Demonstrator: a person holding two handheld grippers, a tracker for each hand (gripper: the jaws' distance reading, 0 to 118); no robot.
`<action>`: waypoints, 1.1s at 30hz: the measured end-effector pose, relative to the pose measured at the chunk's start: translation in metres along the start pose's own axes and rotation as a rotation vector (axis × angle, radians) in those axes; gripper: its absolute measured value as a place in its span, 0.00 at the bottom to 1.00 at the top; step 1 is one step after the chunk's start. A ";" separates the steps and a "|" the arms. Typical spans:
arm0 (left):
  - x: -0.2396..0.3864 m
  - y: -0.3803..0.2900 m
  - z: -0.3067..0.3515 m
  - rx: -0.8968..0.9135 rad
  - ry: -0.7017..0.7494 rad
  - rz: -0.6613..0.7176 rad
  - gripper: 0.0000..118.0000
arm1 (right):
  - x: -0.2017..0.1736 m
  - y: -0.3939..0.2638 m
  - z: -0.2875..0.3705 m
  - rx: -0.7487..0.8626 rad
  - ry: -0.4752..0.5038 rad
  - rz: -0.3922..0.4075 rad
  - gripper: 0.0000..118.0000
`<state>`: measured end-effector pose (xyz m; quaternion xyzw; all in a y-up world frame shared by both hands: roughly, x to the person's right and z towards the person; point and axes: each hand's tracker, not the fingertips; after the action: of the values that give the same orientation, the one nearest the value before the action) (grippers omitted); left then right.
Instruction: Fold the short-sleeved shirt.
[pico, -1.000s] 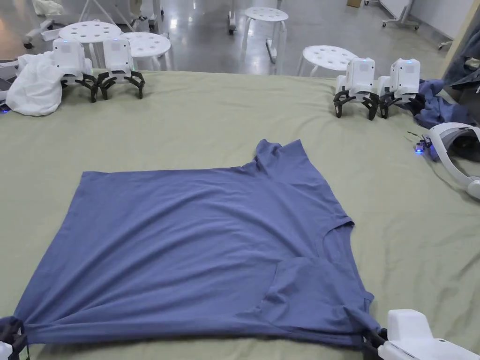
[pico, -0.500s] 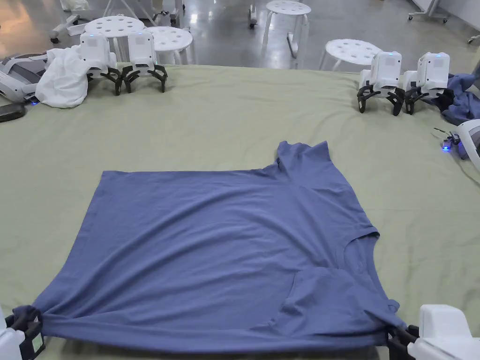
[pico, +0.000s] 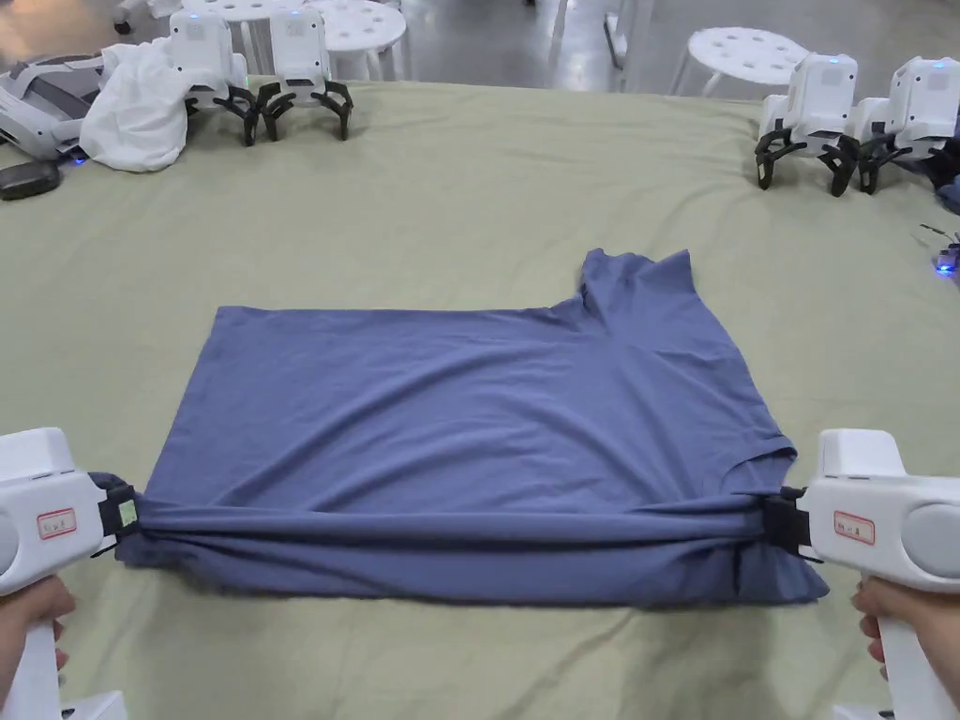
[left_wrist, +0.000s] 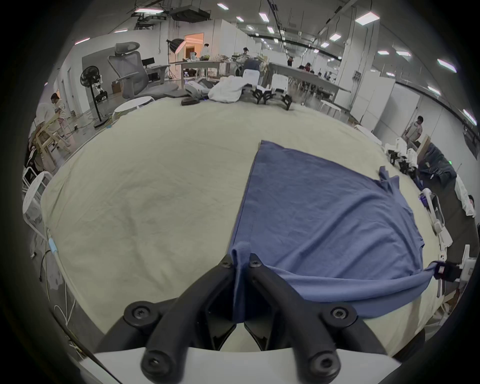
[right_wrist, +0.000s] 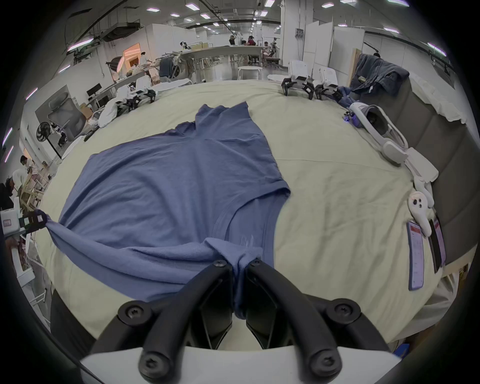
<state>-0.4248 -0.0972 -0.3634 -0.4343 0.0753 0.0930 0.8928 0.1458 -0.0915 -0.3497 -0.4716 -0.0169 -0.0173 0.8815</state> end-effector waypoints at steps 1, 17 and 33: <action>0.000 0.002 -0.006 -0.011 0.001 0.000 0.00 | 0.000 0.005 -0.010 -0.017 -0.007 0.016 0.07; 0.020 0.031 -0.059 -0.053 0.026 -0.118 0.00 | -0.009 0.036 -0.059 -0.082 -0.048 0.002 0.07; 0.016 0.030 -0.031 0.133 0.016 -0.090 0.75 | -0.011 0.046 -0.034 0.126 -0.089 -0.023 0.53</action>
<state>-0.4175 -0.1017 -0.4087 -0.3779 0.0690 0.0440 0.9222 0.1376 -0.0947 -0.4072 -0.4152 -0.0624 -0.0053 0.9076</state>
